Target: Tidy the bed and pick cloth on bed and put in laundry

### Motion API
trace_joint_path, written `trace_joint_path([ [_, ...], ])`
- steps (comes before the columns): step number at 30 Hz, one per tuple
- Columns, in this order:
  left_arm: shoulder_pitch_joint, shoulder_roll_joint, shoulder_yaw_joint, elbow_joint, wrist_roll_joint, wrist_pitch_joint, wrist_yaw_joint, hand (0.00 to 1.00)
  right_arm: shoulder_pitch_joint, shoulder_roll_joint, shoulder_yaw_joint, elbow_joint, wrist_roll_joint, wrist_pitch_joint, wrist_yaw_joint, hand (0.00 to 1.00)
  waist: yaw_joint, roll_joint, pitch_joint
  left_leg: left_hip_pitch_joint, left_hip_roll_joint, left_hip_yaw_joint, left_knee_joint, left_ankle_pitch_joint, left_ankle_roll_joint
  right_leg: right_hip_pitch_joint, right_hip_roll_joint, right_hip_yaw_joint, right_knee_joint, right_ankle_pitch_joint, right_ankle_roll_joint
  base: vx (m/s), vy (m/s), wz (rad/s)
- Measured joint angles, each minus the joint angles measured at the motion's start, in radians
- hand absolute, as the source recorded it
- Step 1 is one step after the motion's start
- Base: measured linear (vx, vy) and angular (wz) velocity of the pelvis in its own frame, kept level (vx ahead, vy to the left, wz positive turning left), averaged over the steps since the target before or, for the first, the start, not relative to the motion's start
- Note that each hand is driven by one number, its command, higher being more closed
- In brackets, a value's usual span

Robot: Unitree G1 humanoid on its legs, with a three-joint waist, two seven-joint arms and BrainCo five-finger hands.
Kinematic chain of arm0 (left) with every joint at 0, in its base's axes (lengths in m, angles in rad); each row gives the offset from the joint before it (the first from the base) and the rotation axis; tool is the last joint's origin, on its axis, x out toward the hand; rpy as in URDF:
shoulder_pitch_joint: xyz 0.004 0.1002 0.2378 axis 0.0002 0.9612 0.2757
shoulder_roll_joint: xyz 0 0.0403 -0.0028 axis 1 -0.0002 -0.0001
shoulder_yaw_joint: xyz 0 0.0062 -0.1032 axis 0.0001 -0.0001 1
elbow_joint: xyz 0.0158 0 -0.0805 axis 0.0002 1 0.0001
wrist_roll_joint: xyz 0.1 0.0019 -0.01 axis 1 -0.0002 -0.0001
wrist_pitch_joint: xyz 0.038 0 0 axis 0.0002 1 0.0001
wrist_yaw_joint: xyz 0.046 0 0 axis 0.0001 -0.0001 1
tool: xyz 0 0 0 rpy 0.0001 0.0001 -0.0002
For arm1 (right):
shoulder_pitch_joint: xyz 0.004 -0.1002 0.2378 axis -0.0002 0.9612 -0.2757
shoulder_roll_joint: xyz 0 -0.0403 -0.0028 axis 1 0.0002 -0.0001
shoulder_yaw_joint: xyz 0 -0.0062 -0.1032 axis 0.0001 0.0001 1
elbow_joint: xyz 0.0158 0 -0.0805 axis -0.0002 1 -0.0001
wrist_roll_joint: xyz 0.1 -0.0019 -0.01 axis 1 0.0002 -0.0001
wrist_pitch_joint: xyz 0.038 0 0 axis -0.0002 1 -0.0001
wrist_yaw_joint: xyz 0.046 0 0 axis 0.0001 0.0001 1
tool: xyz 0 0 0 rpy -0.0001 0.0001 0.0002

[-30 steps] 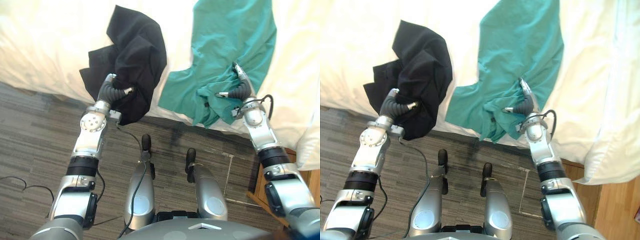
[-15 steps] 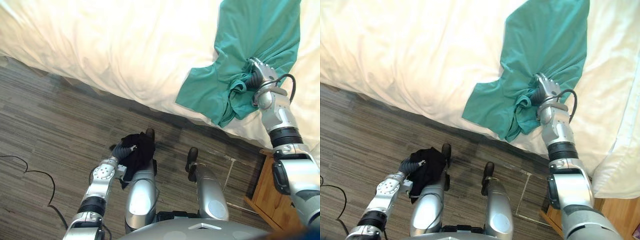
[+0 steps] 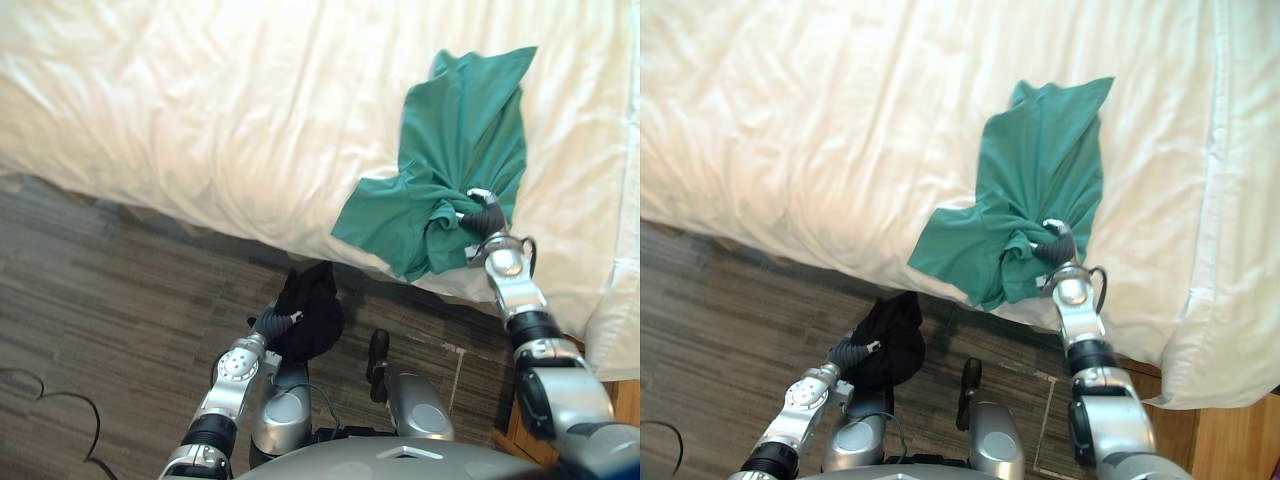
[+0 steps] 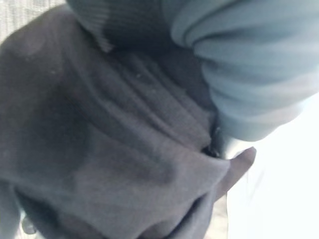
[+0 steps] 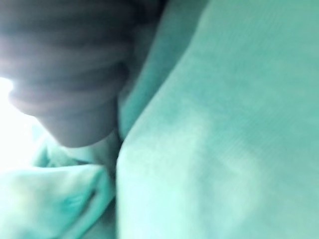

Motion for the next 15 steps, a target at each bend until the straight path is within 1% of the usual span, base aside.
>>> trace_joint_path([
  [1, 0.011, -0.008, -0.003, 0.047, -0.019, 0.001, 0.015, 1.0, 0.083, 0.052, -0.015, 0.014, 0.093, -0.057, 0.027, 1.0, -0.002, 0.002, -0.035, 0.043, -0.001, 0.028, 0.0, -0.021, -0.003, 0.034, -0.001, 0.024, -0.015, 0.0, 0.001, 0.16, -0.01, -0.45],
  [2, 0.025, -0.018, -0.001, 0.08, -0.036, 0.0, 0.021, 1.0, 0.141, 0.085, -0.022, 0.025, 0.158, -0.092, 0.062, 1.0, -0.006, 0.005, -0.065, 0.073, -0.002, 0.044, 0.0, -0.035, -0.004, 0.058, -0.002, 0.041, -0.023, 0.0, 0.001, 0.16, -0.008, -0.51],
  [3, 0.034, -0.021, -0.001, 0.096, -0.04, -0.004, 0.028, 1.0, 0.172, 0.099, -0.026, 0.034, 0.189, -0.107, 0.082, 1.0, -0.013, 0.007, -0.085, 0.084, -0.002, 0.055, 0.0, -0.042, -0.005, 0.069, -0.003, 0.044, -0.03, 0.0, 0.001, 0.14, 0.0, -0.39],
  [5, 0.057, -0.048, 0.001, 0.164, -0.08, -0.03, 0.04, 1.0, 0.284, 0.146, -0.044, 0.069, 0.324, -0.139, 0.177, 1.0, -0.027, 0.021, -0.139, 0.133, -0.002, 0.088, -0.001, -0.065, -0.007, 0.108, -0.003, 0.069, -0.047, 0.0, 0.001, 0.13, 0.005, -0.41],
  [6, 0.06, -0.055, 0.004, 0.183, -0.09, -0.041, 0.044, 1.0, 0.309, 0.155, -0.049, 0.081, 0.351, -0.144, 0.203, 1.0, -0.028, 0.026, -0.146, 0.147, -0.002, 0.095, -0.001, -0.069, -0.009, 0.117, -0.003, 0.078, -0.049, 0.0, 0.001, 0.1, 0.014, -0.49],
  [7, 0.067, -0.072, 0.02, 0.211, -0.115, -0.057, 0.051, 1.0, 0.353, 0.17, -0.069, 0.106, 0.374, -0.151, 0.245, 1.0, -0.038, 0.035, -0.155, 0.175, -0.002, 0.119, -0.002, -0.072, -0.012, 0.136, -0.004, 0.092, -0.05, 0.0, 0.002, 0.05, 0.015, -0.38],
  [8, 0.072, -0.083, 0.027, 0.225, -0.127, -0.068, 0.051, 1.0, 0.376, 0.176, -0.075, 0.119, 0.382, -0.153, 0.264, 1.0, -0.044, 0.039, -0.161, 0.186, -0.002, 0.127, -0.003, -0.073, -0.014, 0.142, -0.004, 0.097, -0.05, 0.0, 0.002, 0.02, 0.01, -0.38],
  [10, 0.078, -0.111, 0.064, 0.264, -0.168, -0.112, 0.057, 1.0, 0.472, 0.204, -0.097, 0.156, 0.394, -0.154, 0.331, 1.0, -0.056, 0.054, -0.18, 0.217, 0.002, 0.16, -0.007, -0.077, -0.019, 0.165, -0.004, 0.1, -0.056, -0.005, 0.007, -0.04, -0.012, -0.29],
  [11, 0.079, -0.118, 0.07, 0.27, -0.18, -0.119, 0.057, 1.0, 0.495, 0.209, -0.101, 0.163, 0.396, -0.154, 0.348, 1.0, -0.058, 0.057, -0.184, 0.224, 0.005, 0.17, -0.007, -0.078, -0.021, 0.171, -0.002, 0.1, -0.059, -0.005, 0.007, -0.06, -0.026, -0.26],
  [13, 0.083, -0.142, 0.089, 0.283, -0.224, -0.155, 0.057, 1.0, 0.587, 0.226, -0.107, 0.165, 0.415, -0.149, 0.402, 1.0, -0.058, 0.072, -0.197, 0.24, 0.016, 0.195, -0.008, -0.08, -0.023, 0.18, 0.007, 0.104, -0.06, -0.004, 0.006, -0.09, -0.029, -0.18],
  [15, 0.087, -0.167, 0.102, 0.289, -0.246, -0.175, 0.057, 1.0, 0.63, 0.232, -0.11, 0.162, 0.456, -0.139, 0.439, 1.0, -0.058, 0.074, -0.204, 0.255, 0.025, 0.216, -0.008, -0.081, -0.024, 0.177, 0.016, 0.12, -0.06, -0.001, 0.004, -0.12, -0.021, -0.31],
])
